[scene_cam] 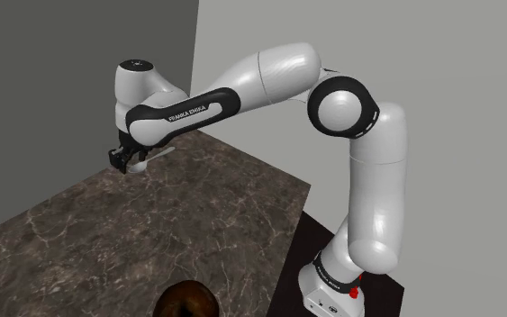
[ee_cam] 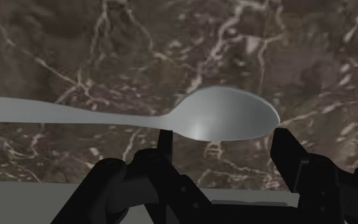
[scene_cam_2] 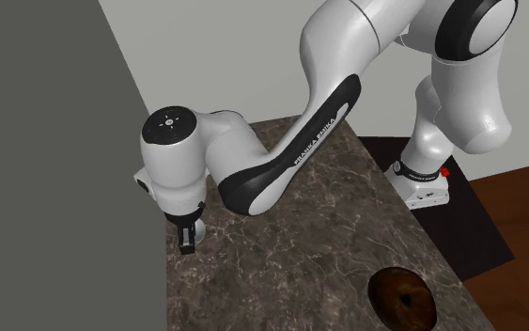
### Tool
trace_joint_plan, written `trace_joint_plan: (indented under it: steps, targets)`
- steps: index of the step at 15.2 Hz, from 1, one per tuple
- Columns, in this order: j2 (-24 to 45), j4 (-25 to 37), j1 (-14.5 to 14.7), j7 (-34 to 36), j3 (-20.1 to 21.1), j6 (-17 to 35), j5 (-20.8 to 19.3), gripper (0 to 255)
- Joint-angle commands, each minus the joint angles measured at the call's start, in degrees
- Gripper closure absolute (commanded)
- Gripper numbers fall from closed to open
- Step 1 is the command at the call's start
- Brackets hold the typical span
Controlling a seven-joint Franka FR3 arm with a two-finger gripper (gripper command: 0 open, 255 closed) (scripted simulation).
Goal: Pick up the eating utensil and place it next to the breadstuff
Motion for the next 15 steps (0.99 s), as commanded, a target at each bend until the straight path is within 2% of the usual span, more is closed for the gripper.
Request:
trace_joint_plan:
  steps: [1, 7, 15]
  targets:
    - [0.0, 0.0, 0.0, 0.0, 0.0, 0.0, 0.0, 255]
    - [0.0, 0.0, 0.0, 0.0, 0.0, 0.0, 0.0, 255]
    - [-2.7, 2.2, -0.4, -1.1, 0.7, -4.8, 1.3, 255]
